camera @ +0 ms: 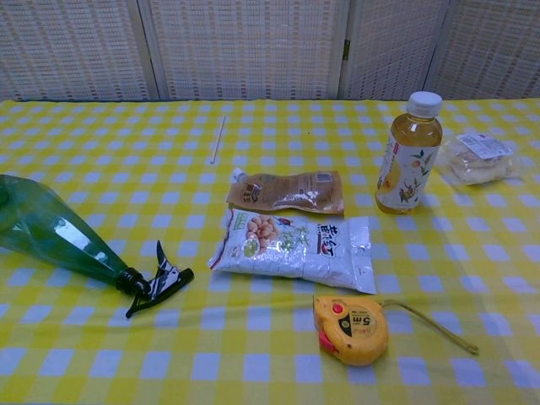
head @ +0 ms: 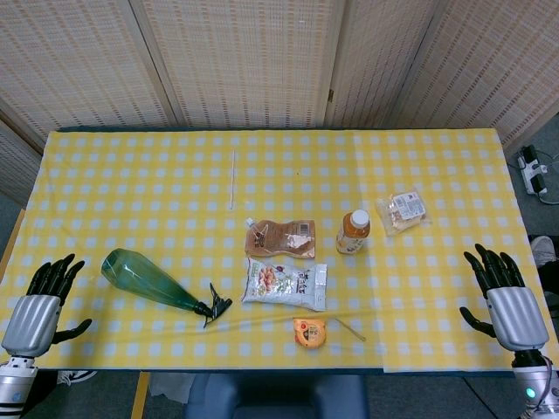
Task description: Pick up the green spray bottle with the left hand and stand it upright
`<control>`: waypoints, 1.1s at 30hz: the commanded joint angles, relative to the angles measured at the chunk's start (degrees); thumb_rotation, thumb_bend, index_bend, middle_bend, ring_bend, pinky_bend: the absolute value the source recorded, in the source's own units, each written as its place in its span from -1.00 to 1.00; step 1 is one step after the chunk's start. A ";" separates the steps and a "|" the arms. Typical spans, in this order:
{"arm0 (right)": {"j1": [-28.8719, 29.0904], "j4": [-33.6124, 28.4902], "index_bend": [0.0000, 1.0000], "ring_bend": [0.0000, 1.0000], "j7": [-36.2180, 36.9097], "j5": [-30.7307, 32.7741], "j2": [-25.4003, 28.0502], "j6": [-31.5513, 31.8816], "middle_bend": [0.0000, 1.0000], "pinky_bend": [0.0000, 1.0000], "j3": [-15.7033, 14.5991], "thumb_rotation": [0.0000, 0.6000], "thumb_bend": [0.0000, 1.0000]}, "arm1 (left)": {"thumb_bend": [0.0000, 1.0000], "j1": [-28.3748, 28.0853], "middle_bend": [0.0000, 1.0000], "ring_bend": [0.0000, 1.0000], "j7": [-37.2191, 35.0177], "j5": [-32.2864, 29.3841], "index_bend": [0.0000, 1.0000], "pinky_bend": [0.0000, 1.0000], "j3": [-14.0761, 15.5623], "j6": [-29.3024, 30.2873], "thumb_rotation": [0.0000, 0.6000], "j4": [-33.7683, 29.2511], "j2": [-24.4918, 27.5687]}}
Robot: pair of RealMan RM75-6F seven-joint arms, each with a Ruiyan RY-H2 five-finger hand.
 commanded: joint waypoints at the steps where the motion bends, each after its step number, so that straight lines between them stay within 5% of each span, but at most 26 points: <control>1: -0.05 -0.11 -1.00 -1.00 0.20 -0.09 0.17 0.05 -1.00 -1.00 -0.04 1.00 -0.46 | -0.57 -0.16 -0.97 -1.00 0.38 0.11 -0.92 -1.00 0.17 -0.32 1.00 -0.10 -0.21; 12: -1.32 -0.70 -1.00 -1.00 1.60 -1.96 1.22 2.65 -1.00 -1.00 -0.60 1.00 -0.46 | -0.57 -0.97 -0.97 -1.00 0.76 3.28 -0.92 -1.00 1.50 -0.65 1.00 -0.78 -1.30; 15: -1.61 -0.88 -1.00 -1.00 2.37 -2.27 1.62 3.35 -1.00 -1.00 -0.57 1.00 -0.46 | -0.57 -0.93 -0.92 -0.89 -0.44 6.99 -0.89 -0.80 1.37 2.76 1.00 0.56 -3.71; 17: -1.80 -0.97 -1.00 -1.00 2.93 -2.33 1.88 3.83 -1.00 -1.00 -0.44 1.00 -0.46 | -0.57 -0.98 -0.69 -0.57 -0.51 9.42 -0.85 -0.40 0.62 5.82 1.00 2.81 -6.54; 19: -1.95 -1.04 -1.00 -1.00 3.52 -2.50 2.09 4.29 -1.00 -1.00 -0.35 1.00 -0.46 | -0.57 -1.32 -0.07 0.10 0.73 10.88 -0.76 0.35 0.17 7.04 1.00 3.28 -8.07; 22: -2.05 -1.02 -1.00 -1.00 4.31 -2.94 2.35 4.63 -1.00 -1.00 -0.38 1.00 -0.46 | -0.57 -2.55 0.80 0.87 2.49 11.21 -0.57 0.97 0.46 4.72 1.00 -0.04 -8.49; 24: -2.12 -1.01 -1.00 -1.00 4.74 -3.25 2.61 4.68 -1.00 -1.00 -0.54 1.00 -0.46 | -0.56 -3.66 0.99 1.00 4.03 10.53 -0.45 1.00 0.49 2.10 1.00 -2.62 -8.69; 33: -2.81 -1.36 -1.00 -1.00 5.91 -3.37 3.47 5.67 -1.00 -1.00 -0.52 1.00 -0.46 | -0.54 -8.54 1.00 1.00 13.86 4.48 -0.24 1.00 -0.23 -10.03 1.00 -6.24 -11.69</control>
